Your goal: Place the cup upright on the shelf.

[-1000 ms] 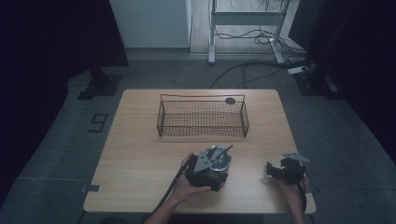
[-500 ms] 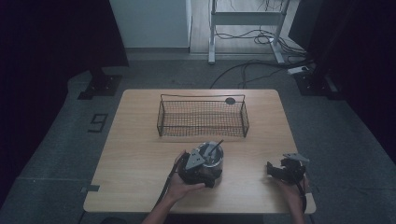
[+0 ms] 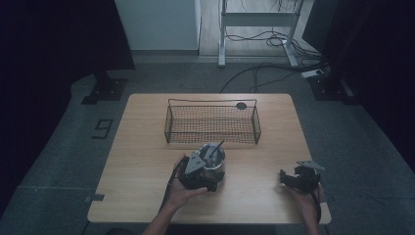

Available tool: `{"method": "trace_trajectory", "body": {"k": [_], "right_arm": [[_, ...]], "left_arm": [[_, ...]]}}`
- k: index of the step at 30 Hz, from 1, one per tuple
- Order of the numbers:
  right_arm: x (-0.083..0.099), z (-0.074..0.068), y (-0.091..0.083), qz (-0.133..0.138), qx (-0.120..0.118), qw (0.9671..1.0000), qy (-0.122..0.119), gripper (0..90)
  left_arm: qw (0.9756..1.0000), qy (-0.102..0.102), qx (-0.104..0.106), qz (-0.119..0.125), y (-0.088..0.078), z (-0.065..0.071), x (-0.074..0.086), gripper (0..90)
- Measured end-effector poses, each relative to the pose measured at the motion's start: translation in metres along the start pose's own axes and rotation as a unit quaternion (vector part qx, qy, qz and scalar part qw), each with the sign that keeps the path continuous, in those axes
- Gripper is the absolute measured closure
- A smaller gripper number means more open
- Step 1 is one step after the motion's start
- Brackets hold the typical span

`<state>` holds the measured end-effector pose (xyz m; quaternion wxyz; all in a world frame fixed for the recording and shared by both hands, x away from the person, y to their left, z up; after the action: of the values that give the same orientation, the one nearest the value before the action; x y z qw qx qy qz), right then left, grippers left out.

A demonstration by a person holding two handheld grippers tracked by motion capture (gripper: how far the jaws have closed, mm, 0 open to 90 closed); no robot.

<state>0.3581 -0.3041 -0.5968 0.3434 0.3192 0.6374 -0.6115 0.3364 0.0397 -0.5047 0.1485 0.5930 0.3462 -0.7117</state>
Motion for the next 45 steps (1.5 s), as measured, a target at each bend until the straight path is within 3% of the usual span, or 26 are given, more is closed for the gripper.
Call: {"method": "trace_trajectory", "body": {"k": [14, 45], "right_arm": [[0.0, 0.001, 0.0, 0.001, 0.002, 1.0, 0.0, 9.2], [0.0, 0.001, 0.0, 0.001, 0.004, 1.0, 0.001, 9.2]], "left_arm": [[0.9999, -0.007, -0.012, 0.01, -0.01, -0.014, -0.011, 3.6], [0.9992, -0.029, -0.023, 0.019, -0.014, -0.035, -0.036, 3.6]]}}
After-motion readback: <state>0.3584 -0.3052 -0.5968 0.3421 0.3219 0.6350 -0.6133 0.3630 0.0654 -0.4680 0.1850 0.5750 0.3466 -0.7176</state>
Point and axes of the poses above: each handheld gripper's, and its own axes: y roughly forward along the jaws, x roughly out of its underside, z roughly to its right, the point moved 6 cm from there along y, roughly forward along the jaws, and after that the axes turned 9 degrees about z, right-handed, at the moved point
